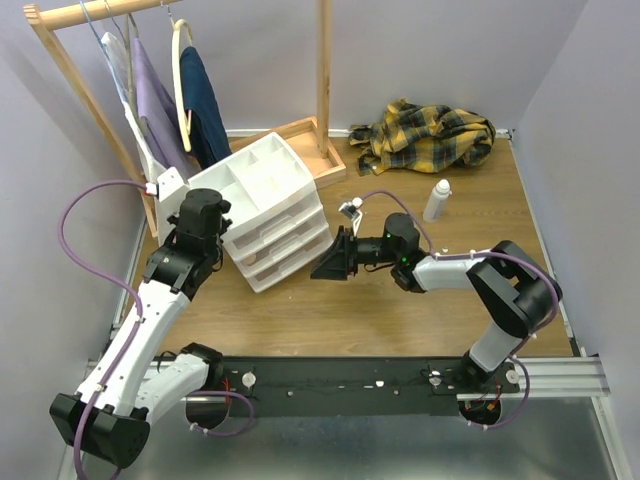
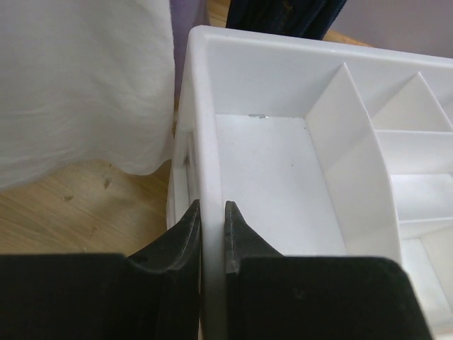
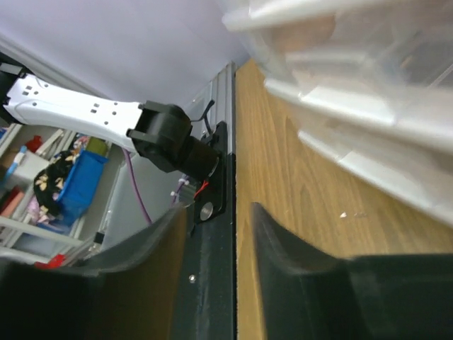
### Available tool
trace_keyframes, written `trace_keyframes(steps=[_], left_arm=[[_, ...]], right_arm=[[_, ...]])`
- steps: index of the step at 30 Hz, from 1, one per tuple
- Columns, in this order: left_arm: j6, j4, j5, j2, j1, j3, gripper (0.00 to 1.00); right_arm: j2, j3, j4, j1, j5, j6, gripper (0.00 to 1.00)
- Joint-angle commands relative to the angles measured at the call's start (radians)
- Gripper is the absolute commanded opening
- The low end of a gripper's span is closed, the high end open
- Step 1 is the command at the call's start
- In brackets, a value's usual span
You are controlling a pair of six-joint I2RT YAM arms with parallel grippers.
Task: Organize the makeup
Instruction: Open the drawer in the storage box.
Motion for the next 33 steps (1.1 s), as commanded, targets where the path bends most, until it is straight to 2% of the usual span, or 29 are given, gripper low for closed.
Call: trace_keyframes(steps=[1,6,10,15,24,28,33], left_arm=[[-0.195,0.048,0.04,-0.005,-0.001,0.04,0.0],[-0.275,0.009,0.063,-0.018,-0.001,0.138,0.0],[-0.304,-0.022,0.09,-0.03,-0.001,0.184,0.0],[-0.323,-0.054,0.089,-0.064,-0.001,0.218,0.0],[-0.367,-0.088,0.095,-0.102,-0.001,0.216,0.0],[-0.413,-0.082,0.101,-0.116,-0.001,0.193,0.0],[-0.472,-0.07,0.121,-0.122,-0.001,0.159,0.0]], right_arm=[[0.065,0.044,-0.083,0.062,-0.006,-0.057,0.6],[0.096,0.053,-0.06,0.073,0.045,-0.023,0.89],[0.092,0.056,-0.011,0.073,0.07,0.0,1.0],[0.082,0.1,-0.007,0.073,0.086,0.028,1.0],[0.07,0.119,-0.045,0.073,0.215,0.1,1.0],[0.059,0.136,-0.12,0.067,0.324,0.133,1.0],[0.049,0.117,-0.021,0.052,0.341,0.172,1.0]])
